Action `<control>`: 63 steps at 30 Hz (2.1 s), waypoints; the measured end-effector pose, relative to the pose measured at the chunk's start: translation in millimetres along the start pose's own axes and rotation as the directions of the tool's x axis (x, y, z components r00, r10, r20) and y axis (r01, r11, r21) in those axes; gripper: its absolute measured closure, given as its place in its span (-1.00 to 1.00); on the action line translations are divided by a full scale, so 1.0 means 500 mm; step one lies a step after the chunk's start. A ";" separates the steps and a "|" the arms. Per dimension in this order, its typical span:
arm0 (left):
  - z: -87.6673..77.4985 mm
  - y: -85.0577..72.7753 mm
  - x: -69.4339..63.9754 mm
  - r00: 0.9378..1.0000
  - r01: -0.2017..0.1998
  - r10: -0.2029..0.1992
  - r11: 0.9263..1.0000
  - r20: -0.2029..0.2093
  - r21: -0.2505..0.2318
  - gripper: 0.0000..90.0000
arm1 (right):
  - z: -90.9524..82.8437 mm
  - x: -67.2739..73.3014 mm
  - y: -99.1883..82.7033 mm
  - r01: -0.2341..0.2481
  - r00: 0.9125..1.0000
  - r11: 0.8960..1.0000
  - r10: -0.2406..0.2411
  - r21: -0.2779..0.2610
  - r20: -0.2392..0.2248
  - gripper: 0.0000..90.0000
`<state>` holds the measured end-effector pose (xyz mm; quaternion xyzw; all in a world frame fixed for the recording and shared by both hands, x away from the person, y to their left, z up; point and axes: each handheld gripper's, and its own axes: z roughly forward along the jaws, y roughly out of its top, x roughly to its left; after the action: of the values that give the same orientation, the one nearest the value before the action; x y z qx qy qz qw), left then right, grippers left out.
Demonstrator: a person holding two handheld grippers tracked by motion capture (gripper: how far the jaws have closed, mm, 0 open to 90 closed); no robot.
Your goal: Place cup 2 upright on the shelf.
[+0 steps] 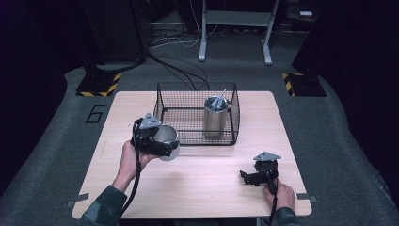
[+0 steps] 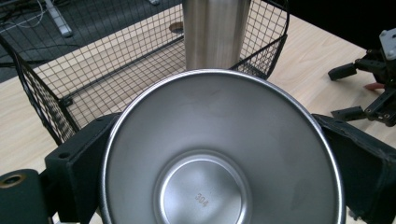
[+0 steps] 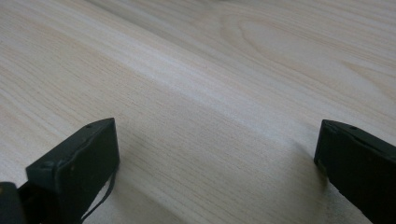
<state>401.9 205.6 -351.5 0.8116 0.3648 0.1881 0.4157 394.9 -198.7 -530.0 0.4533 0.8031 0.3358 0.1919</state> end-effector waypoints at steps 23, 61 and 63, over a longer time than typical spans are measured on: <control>0.006 0.113 0.015 0.999 -0.038 0.038 0.999 0.002 -0.026 -0.85 | 0.000 -0.001 0.000 0.005 1.000 1.000 -0.005 0.000 -0.001 -1.00; 0.154 0.180 0.105 0.997 0.004 0.000 0.999 -0.072 0.052 -0.86 | 0.000 -0.001 0.000 0.003 1.000 1.000 -0.003 -0.002 -0.001 -1.00; 0.161 0.182 0.106 0.997 0.002 0.002 0.998 -0.071 0.055 -0.86 | 0.000 -0.001 0.000 0.004 1.000 1.000 -0.004 -0.002 -0.001 -1.00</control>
<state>525.4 166.8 -324.5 0.8156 0.3844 0.2069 0.3797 395.4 -199.0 -530.0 0.4516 0.8037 0.3364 0.1925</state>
